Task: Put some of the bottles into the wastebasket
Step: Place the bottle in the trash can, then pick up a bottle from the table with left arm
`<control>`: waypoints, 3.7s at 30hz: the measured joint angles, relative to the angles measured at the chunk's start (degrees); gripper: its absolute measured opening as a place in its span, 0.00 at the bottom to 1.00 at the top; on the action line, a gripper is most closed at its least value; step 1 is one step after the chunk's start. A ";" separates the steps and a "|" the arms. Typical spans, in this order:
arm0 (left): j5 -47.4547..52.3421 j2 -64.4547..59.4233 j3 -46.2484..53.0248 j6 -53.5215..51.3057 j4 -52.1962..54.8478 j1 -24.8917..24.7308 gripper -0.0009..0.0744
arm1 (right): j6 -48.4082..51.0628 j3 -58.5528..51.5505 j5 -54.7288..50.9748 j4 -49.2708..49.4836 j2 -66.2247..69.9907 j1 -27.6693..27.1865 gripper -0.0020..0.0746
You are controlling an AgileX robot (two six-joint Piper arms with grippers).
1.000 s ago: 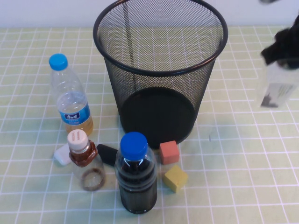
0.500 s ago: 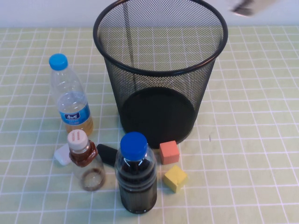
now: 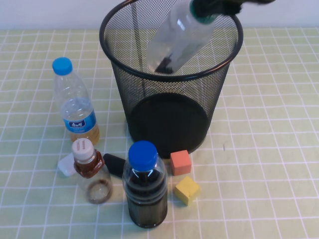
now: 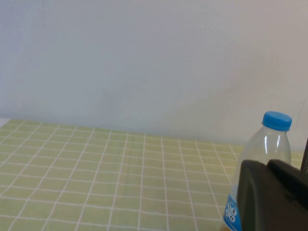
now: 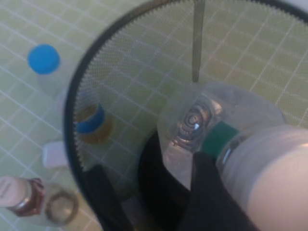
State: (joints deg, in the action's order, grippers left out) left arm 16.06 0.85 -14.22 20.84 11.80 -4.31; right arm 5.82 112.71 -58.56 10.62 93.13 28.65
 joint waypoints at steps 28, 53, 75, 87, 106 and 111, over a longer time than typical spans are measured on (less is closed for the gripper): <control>2.96 0.00 0.00 0.25 -2.20 0.00 0.00 | -0.10 0.12 -0.13 -1.36 3.89 0.00 0.51; 24.21 -11.53 -11.50 -31.52 -26.53 -0.68 0.00 | 0.85 0.12 -3.77 -2.23 -1.38 0.00 0.29; 39.93 -51.43 -43.46 -38.33 -28.66 -5.07 0.00 | -10.16 -39.05 6.19 -17.47 -38.84 0.00 0.02; 44.45 -63.64 -48.28 -33.05 -32.10 -5.38 0.14 | -14.26 -71.76 18.44 -17.75 -60.30 0.00 0.02; 52.27 -80.25 -58.26 -20.84 -18.94 -19.12 0.62 | -14.82 -78.64 20.01 -17.62 -60.75 0.00 0.02; 52.39 -83.69 -58.26 -20.84 -19.63 -19.39 0.62 | -15.21 -78.64 20.01 -17.73 -60.75 0.00 0.02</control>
State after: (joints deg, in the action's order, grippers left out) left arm 68.45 -82.84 -72.49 0.00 -7.83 -23.69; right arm -9.38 34.07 -38.55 -7.11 32.38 28.65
